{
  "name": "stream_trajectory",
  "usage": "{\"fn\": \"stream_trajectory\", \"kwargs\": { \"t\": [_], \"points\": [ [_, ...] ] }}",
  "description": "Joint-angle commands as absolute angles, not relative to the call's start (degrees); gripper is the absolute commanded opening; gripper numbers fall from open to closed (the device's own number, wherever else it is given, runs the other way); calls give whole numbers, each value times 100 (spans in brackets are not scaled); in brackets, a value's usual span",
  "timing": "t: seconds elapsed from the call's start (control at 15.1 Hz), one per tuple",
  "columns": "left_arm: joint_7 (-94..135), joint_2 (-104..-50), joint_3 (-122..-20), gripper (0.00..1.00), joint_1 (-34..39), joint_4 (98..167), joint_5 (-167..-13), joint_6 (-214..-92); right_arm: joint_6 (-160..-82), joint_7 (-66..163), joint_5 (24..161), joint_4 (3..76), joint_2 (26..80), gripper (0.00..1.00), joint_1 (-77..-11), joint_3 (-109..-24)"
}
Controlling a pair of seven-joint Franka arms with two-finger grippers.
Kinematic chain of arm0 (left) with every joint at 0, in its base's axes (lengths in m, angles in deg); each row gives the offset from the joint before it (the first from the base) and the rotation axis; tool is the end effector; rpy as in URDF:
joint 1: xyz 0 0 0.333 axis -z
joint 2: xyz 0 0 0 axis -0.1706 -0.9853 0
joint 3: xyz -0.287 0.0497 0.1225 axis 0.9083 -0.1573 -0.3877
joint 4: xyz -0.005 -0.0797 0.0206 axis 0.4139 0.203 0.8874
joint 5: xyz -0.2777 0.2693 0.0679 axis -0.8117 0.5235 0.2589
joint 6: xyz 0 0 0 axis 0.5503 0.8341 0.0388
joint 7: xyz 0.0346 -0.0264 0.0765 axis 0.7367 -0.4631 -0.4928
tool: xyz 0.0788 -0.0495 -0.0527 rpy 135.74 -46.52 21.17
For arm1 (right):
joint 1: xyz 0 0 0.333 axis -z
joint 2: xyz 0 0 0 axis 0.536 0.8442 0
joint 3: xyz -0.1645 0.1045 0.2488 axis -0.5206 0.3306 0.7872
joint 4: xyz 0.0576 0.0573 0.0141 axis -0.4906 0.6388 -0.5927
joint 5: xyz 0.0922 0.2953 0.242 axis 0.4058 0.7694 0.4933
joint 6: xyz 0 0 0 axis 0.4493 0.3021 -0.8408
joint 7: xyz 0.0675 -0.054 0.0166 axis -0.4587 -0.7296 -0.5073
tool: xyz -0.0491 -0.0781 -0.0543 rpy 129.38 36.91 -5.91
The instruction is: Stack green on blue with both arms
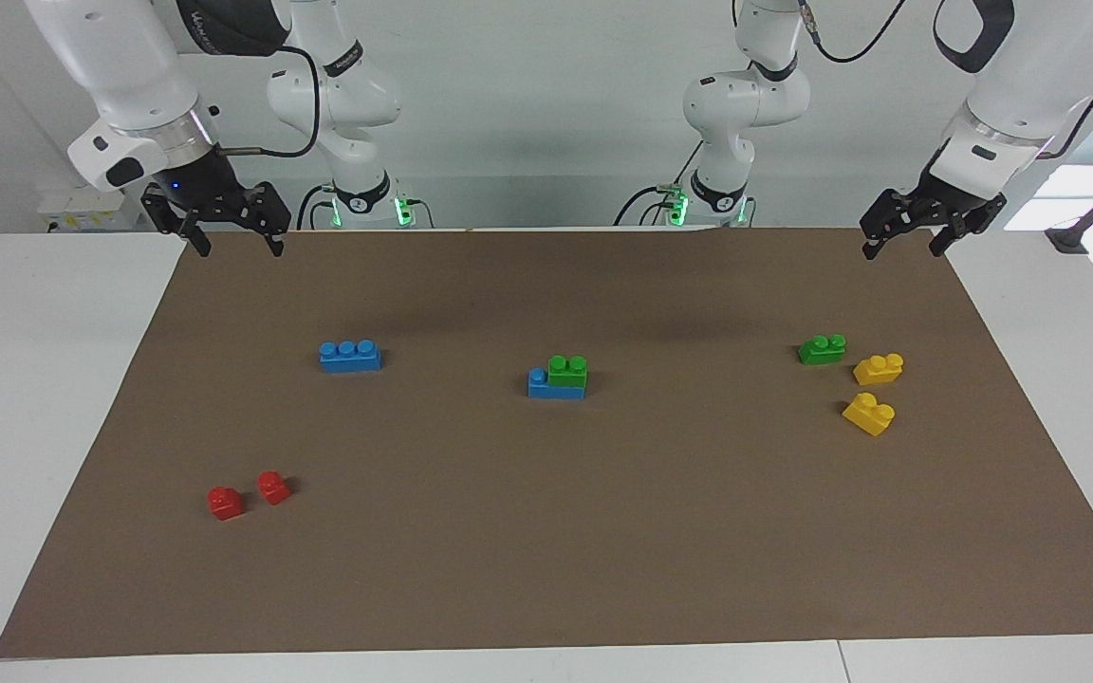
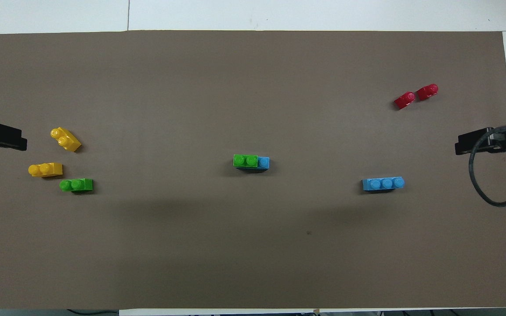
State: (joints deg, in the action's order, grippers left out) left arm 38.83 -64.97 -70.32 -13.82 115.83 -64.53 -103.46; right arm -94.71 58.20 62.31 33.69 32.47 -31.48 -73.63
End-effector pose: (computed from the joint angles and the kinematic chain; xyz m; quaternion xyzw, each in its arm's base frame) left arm 0.5399 -0.0007 0.6214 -0.9996 0.0240 0.0141 0.0002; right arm 0.5233 -0.0046 0.6116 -0.9997 0.0170 0.0148 0.0031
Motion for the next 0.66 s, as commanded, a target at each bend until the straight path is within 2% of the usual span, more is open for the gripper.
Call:
{"fn": "stream_trajectory", "kwargs": {
  "t": [0.0,0.6],
  "points": [
    [3992,-6490,-7052,100,-1360,11571,-6452,-10339,-9423,5678,6085,3435,3192,100,-3092,-7326],
    [3931,-6482,-7061,100,-1387,11580,-6478,-10401,-9396,5748,6085,3435,3192,100,-3092,-7326]
  ]
}}
